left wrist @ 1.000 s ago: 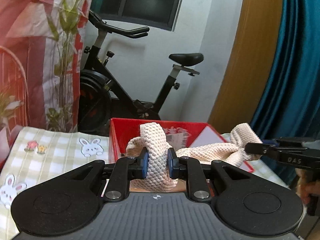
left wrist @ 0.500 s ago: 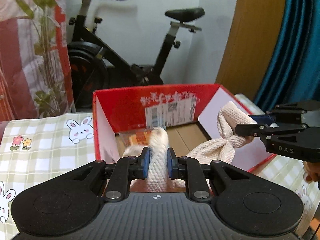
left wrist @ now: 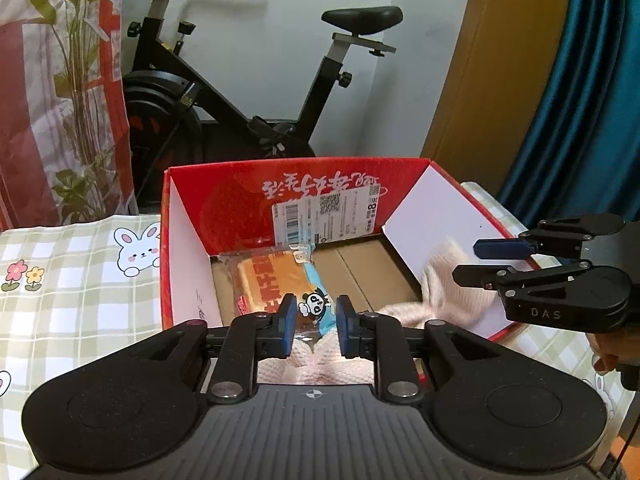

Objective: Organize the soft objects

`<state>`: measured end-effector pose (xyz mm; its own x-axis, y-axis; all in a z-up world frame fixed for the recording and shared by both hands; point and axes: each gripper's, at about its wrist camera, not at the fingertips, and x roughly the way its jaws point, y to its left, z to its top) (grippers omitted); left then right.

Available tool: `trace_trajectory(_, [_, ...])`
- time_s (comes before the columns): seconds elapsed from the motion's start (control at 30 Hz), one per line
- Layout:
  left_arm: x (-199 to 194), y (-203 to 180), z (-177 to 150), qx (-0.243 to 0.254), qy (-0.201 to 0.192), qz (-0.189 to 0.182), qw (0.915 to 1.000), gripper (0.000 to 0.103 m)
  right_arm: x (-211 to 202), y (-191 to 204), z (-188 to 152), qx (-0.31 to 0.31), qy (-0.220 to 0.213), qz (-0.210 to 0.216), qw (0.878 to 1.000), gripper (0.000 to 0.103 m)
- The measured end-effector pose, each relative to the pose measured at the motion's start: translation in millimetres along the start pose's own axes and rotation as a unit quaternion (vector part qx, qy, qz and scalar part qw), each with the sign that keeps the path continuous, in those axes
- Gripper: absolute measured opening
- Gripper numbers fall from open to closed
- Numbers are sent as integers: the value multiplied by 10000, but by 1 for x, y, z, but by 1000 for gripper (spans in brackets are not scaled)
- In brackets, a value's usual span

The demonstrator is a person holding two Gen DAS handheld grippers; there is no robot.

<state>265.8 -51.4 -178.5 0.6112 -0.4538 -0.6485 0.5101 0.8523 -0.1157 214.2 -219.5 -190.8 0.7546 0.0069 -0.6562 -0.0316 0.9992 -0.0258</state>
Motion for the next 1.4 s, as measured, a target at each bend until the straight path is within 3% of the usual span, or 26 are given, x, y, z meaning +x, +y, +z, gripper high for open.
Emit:
trace_trajectory(0.03, [-2, -1, 1, 3, -23, 15, 10000, 32, -2, -1, 0, 58, -35, 1, 10000, 40])
trace_trajectory(0.1, [-7, -3, 1, 24, -77, 89, 9999, 45, -7, -4, -1, 147, -99, 35, 9998, 59])
trace_trajectory(0.17, [-15, -7, 1, 55, -126, 256, 9996, 69, -16, -3, -3, 243, -232, 48, 9994, 72])
trace_trajectory(0.2, [-21, -8, 0, 83, -183, 350, 9992, 74, -21, -3, -4, 305, -322, 94, 9990, 81])
trace_trajectory(0.27, [-33, -12, -2, 145, -345, 448, 9983, 94, -31, -4, -5, 447, -465, 164, 9978, 95])
trace_trajectory(0.37, [-51, -16, -6, 197, -588, 536, 9966, 102, -46, -3, -8, 641, -686, 241, 9953, 103])
trace_trajectory(0.63, [-76, -26, -28, 362, -608, 1077, 9917, 103, -75, 9, -21, 880, -1002, 245, 9908, 103])
trace_trajectory(0.77, [-90, -27, -48, 371, -718, 1019, 9915, 103, -89, 22, -34, 825, -1107, 122, 9903, 103])
trace_trajectory(0.9, [-97, -22, -64, 57, -673, 813, 9944, 103, -101, 32, -52, 964, -1126, 144, 9889, 103])
trace_trajectory(1.07, [-100, -18, -85, -170, -553, 817, 9950, 103, -103, 39, -76, 1163, -867, 296, 9890, 103])
trace_trajectory(1.4, [-85, -17, -118, -370, -83, 805, 9960, 103, -86, 68, -123, 1043, -268, 64, 9942, 103])
